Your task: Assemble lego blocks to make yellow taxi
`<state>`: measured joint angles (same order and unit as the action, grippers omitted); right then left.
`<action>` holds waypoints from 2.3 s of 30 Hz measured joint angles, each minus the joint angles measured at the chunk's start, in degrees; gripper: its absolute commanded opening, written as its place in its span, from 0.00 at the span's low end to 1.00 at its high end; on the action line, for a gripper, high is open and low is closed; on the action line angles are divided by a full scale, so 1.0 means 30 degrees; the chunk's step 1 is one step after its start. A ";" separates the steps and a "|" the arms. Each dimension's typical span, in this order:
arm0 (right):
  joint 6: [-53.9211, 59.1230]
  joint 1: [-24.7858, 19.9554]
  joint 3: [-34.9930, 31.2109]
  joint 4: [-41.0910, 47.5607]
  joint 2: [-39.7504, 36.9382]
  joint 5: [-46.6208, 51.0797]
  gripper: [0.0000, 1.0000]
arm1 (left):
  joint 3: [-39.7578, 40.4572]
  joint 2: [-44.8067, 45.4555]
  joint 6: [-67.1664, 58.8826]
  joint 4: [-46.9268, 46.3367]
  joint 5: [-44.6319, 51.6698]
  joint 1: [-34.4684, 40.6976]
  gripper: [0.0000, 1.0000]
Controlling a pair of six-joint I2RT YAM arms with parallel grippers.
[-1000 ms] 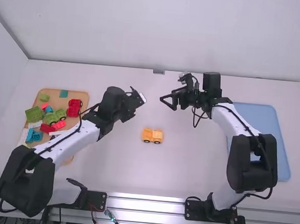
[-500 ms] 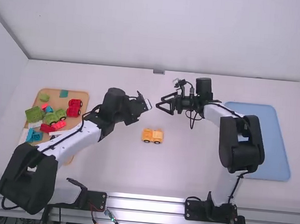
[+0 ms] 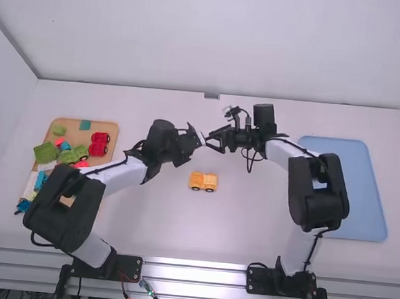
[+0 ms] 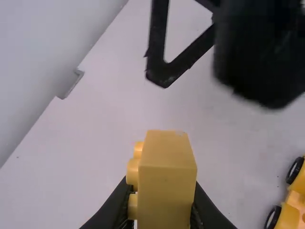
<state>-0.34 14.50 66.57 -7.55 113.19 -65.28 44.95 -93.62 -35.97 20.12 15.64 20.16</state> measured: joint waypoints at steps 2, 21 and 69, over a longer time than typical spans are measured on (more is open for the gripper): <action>-0.0168 0.0321 0.0007 0.0007 0.0007 0.0597 0.79 | 0.0000 -0.0189 0.0058 0.0051 0.0138 0.0000 0.06; -0.0758 0.0736 0.0000 0.0138 0.0000 0.2659 0.59 | 0.0058 -0.0328 0.0554 0.0852 0.0262 0.0299 0.06; 1.0375 -0.0313 0.4743 1.2218 0.0000 0.2812 0.19 | 0.4146 0.0823 0.2018 -0.7643 1.1140 -0.3308 0.99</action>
<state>30.79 13.56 80.79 29.10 113.19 -56.84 57.39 -91.15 -29.91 -2.81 49.06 10.24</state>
